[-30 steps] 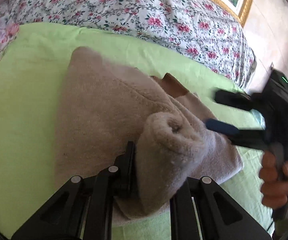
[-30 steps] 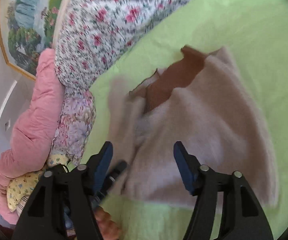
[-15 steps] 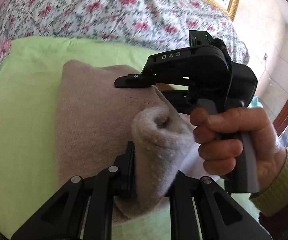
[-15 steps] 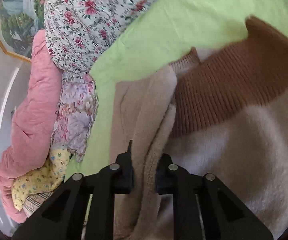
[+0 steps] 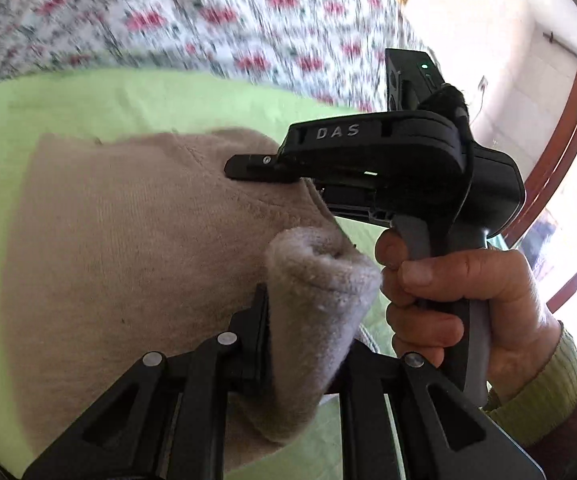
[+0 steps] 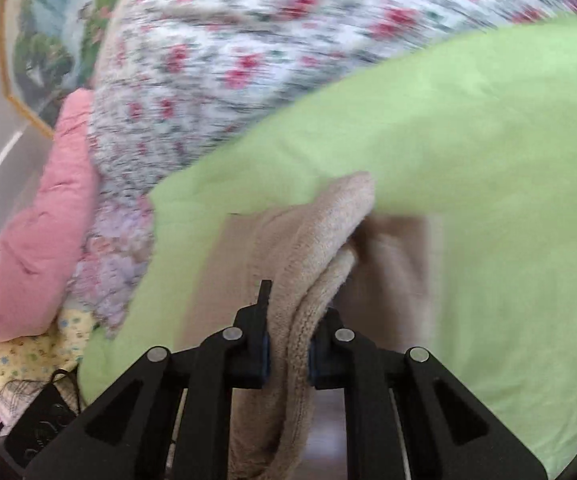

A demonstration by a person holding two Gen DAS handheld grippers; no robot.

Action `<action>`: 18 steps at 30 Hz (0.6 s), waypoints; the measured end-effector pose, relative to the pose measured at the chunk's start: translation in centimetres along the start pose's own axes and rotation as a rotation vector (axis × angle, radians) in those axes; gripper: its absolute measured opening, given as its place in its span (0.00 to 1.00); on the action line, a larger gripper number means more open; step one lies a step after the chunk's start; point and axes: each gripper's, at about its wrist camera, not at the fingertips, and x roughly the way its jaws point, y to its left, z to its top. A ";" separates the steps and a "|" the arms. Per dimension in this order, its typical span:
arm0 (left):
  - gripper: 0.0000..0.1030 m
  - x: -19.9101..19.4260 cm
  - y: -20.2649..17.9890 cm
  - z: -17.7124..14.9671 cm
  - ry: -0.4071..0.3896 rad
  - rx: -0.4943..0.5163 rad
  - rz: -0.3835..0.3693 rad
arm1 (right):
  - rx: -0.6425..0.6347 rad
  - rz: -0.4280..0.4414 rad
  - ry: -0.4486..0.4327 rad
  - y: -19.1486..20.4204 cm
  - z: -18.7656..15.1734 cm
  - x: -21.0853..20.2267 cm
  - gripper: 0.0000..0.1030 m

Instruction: Fold small clothes

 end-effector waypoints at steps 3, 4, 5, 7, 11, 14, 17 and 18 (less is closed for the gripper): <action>0.11 1.1 -0.3 -0.7 0.011 0.000 0.011 | 0.030 -0.011 0.010 -2.4 -0.7 0.7 0.14; 0.11 1.3 -0.3 -0.8 0.007 0.004 0.016 | 0.032 -0.004 0.007 -2.8 -0.8 0.8 0.14; 0.11 1.4 -0.3 -0.9 0.005 0.005 0.016 | 0.032 0.006 -0.002 -3.0 -0.8 0.9 0.14; 0.12 1.5 -0.2 -1.0 0.004 0.006 0.009 | 0.016 0.002 -0.007 -2.8 -0.7 1.1 0.14; 0.17 1.0 0.2 -1.1 0.022 -0.019 -0.021 | -0.027 -0.022 -0.003 -2.3 -0.7 1.4 0.15; 0.22 0.2 0.4 -1.4 0.046 -0.033 -0.041 | -0.011 -0.023 -0.010 -2.5 -0.9 1.1 0.16; 0.36 -0.6 0.4 -1.9 0.073 -0.050 -0.073 | 0.008 -0.044 -0.029 -2.8 -1.1 0.4 0.23; 0.42 -1.0 0.2 -2.1 0.084 -0.053 -0.085 | 0.014 -0.047 -0.035 -2.8 -1.1 0.1 0.25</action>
